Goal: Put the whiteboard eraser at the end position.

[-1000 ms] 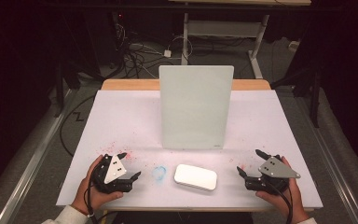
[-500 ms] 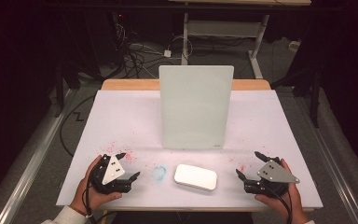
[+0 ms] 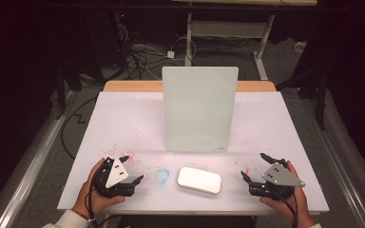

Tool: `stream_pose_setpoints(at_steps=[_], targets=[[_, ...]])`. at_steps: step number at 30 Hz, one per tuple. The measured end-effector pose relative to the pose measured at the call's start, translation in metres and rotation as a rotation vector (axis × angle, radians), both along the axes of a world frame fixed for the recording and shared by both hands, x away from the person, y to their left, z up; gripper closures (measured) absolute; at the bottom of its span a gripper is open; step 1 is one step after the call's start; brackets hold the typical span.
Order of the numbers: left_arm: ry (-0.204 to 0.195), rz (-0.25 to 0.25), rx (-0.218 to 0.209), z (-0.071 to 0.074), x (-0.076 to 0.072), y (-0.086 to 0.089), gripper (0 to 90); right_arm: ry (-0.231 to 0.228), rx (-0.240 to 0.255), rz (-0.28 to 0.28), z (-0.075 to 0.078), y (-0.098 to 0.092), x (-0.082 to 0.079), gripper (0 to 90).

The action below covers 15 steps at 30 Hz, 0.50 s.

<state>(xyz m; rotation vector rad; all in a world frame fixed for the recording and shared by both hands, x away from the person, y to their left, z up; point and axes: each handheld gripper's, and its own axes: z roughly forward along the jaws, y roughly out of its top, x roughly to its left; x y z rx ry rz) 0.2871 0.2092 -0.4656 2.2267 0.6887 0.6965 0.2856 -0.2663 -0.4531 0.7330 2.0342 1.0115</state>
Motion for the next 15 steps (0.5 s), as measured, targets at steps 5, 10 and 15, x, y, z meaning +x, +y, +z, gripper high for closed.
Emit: stream_pose_setpoints(at_steps=[5, 10, 15], targets=[[0.000, 0.002, -0.002, 0.0005, 0.0006, -0.0002, 19.9, 0.004, -0.005, 0.001, -0.0008, -0.0001, 0.0007, 17.0], [0.004, 0.000, 0.001, 0.0000, 0.0014, -0.0005, 19.9, -0.008, -0.026, 0.002, -0.0017, 0.0009, 0.0003, 17.0], [0.004, 0.003, 0.000, 0.0001, 0.0028, -0.0004, 19.9, -0.004, -0.021, -0.003, -0.0021, 0.0007, 0.0010, 17.0]])
